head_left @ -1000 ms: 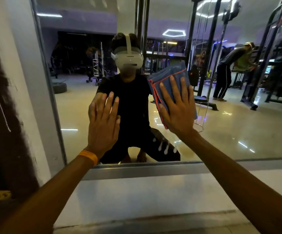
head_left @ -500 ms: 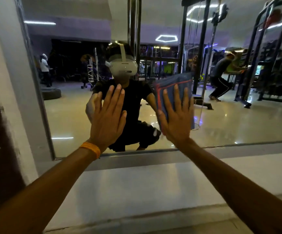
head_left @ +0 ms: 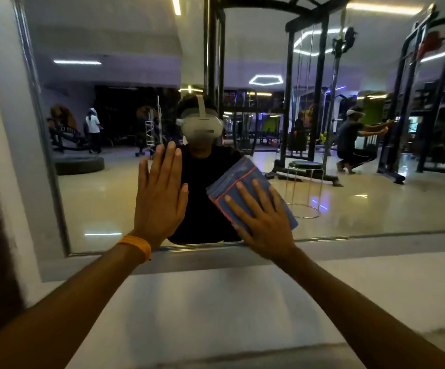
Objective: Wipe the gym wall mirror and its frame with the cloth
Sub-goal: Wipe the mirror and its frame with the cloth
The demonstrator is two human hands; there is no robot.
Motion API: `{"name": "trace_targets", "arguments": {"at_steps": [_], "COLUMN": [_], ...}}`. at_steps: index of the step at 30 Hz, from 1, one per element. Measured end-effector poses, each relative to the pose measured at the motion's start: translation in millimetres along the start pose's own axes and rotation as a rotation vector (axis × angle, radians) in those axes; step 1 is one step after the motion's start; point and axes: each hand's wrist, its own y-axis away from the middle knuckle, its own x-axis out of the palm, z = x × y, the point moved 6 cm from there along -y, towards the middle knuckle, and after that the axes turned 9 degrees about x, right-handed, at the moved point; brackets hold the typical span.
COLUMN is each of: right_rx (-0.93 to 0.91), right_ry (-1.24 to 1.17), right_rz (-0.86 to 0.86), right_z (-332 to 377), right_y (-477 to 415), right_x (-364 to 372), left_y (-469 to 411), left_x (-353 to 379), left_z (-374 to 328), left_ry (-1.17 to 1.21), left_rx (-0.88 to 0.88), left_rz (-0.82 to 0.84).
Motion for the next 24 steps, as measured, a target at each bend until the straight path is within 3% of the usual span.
{"name": "trace_targets", "arguments": {"at_steps": [2,6,8,10,13,15,21,24], "right_rx": [-0.176,0.108,0.183,0.132,-0.120,-0.279,-0.143,-0.156], "right_ry": [0.057,0.007,-0.043,-0.072,-0.052,-0.010,0.087,0.066], "right_rz": [0.014,-0.102,-0.113,-0.091,-0.018,0.022,0.105,0.123], "right_z": [-18,-91,-86,-51,18,27,-118,-92], "right_y": [3,11,20,17,-1,-5,72,65], "right_x": [-3,-24,-23,-14,2,6,-25,-24], "left_y": [4,20,22,20,24,31,36,36], "left_x": [2,5,4,3,5,4,6,11], "left_z": [-2,-5,-5,-4,1,5,0,2], "left_ry": [-0.011,-0.036,-0.043,-0.061,-0.103,-0.119,-0.087,-0.098], "left_rx": [-0.004,0.052,0.049,0.050,0.055,0.005,-0.002,-0.022], "left_rz": [0.009,0.045,0.036,0.039,0.038,0.001,-0.051,-0.041]}}
